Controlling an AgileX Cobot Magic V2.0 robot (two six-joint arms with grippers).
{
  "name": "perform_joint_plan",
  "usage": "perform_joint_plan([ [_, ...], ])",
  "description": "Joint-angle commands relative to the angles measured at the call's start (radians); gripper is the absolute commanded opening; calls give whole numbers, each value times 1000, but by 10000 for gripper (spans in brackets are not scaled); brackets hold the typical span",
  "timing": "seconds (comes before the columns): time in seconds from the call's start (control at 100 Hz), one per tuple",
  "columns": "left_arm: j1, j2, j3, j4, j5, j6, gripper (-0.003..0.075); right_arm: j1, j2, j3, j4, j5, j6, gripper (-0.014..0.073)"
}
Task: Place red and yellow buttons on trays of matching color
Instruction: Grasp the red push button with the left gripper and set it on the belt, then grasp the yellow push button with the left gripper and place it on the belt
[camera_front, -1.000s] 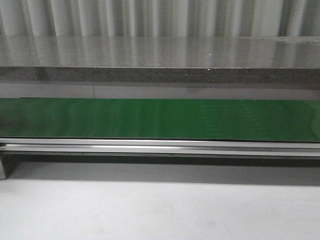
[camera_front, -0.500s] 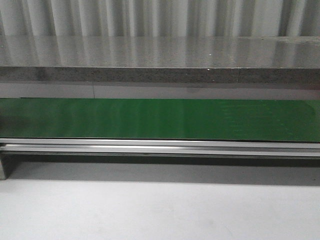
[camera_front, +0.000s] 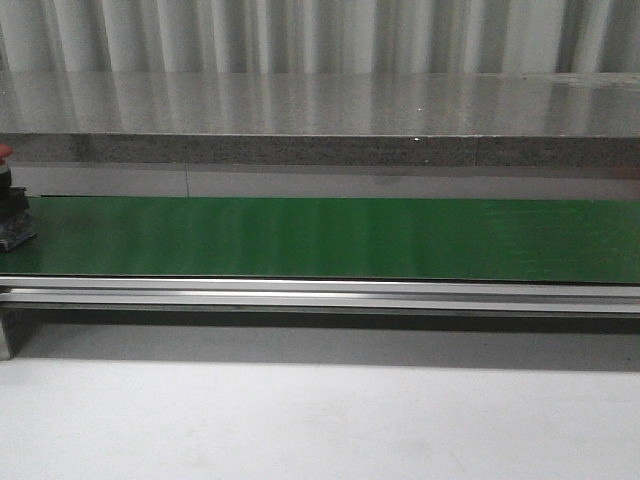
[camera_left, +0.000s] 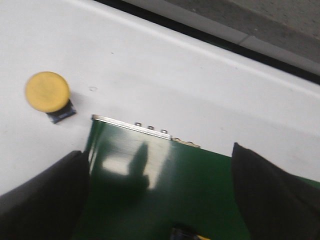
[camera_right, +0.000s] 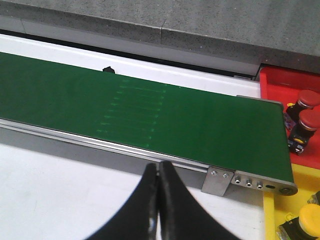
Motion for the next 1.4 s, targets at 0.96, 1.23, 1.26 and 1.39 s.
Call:
perform_joint_plan([
  [0.96, 166, 417, -325, -80, 52, -219, 564, 0, 9, -21, 2, -72, -8, -66],
  [1.23, 166, 420, -325, -80, 50, -219, 287, 0, 9, -21, 2, -72, -8, -66],
  [1.26, 166, 420, -325, -80, 48, -219, 254, 0, 9, -21, 2, -72, -8, -66],
  [1.39, 166, 418, -325, -72, 50, -219, 146, 0, 9, -21, 2, -72, -8, -66],
])
